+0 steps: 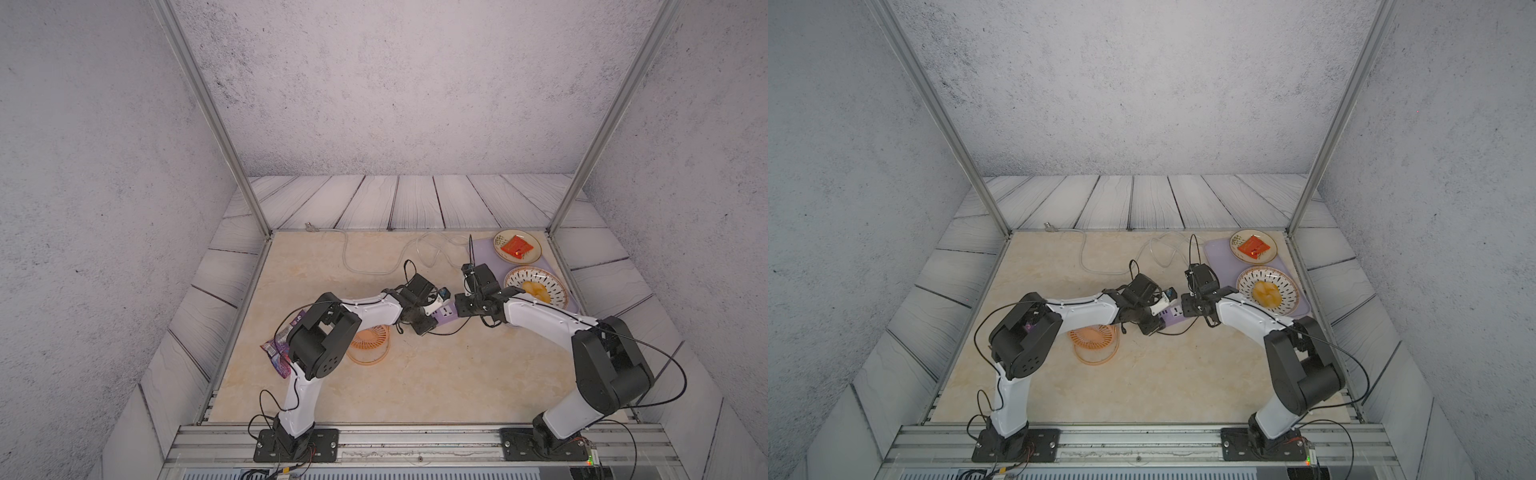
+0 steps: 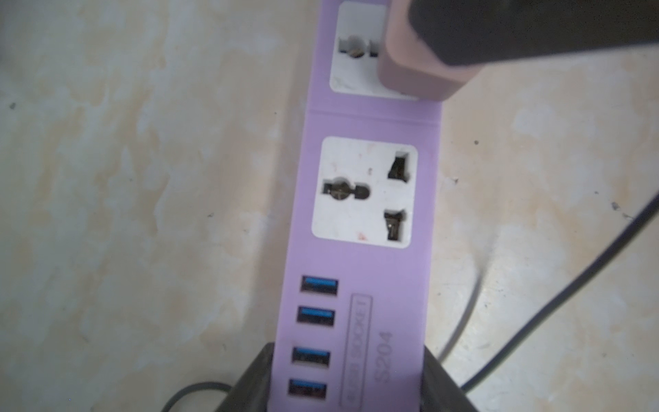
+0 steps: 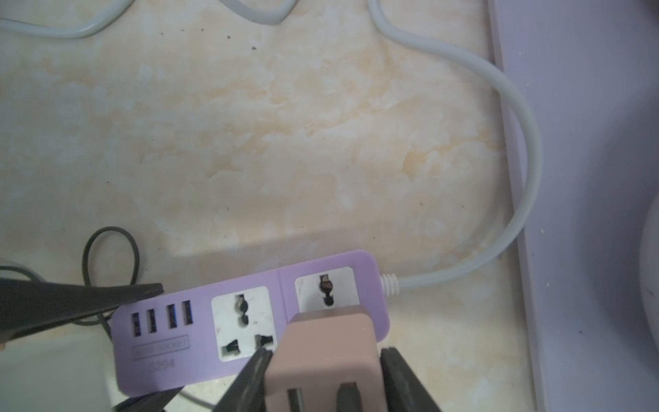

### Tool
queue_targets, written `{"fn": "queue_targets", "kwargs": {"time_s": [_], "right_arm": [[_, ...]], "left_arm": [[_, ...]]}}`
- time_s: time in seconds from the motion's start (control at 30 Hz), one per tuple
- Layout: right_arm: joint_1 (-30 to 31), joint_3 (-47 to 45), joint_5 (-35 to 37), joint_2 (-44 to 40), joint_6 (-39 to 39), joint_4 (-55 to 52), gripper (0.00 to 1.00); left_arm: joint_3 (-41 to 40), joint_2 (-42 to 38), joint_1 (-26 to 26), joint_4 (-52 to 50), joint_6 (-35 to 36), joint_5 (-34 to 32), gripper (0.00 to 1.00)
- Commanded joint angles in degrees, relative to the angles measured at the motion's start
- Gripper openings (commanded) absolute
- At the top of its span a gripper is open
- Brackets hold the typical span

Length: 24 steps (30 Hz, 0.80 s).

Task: Unplug the desk fan from the power strip
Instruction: Remove the plug from the socket.

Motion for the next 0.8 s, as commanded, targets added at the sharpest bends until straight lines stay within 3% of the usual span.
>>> {"fn": "queue_targets", "kwargs": {"time_s": [0.0,0.37,0.77], "right_arm": [[0.5,0.1,-0.8,0.6,0.2,-1.4,0.44],[2.5,-0.4,-3.1,-2.8,-0.5,0.5,0.29],[2.7,5.6,-0.6,1.3,2.8,-6.4,0.27]], "left_arm": [[0.6,1.9,-0.1,0.2,-0.6,0.0,0.0],[0.7,2.2,-0.3,0.3,-0.8,0.3,0.0],[0.3,2.2,-0.5,0.7,-0.8,0.2,0.0]]}}
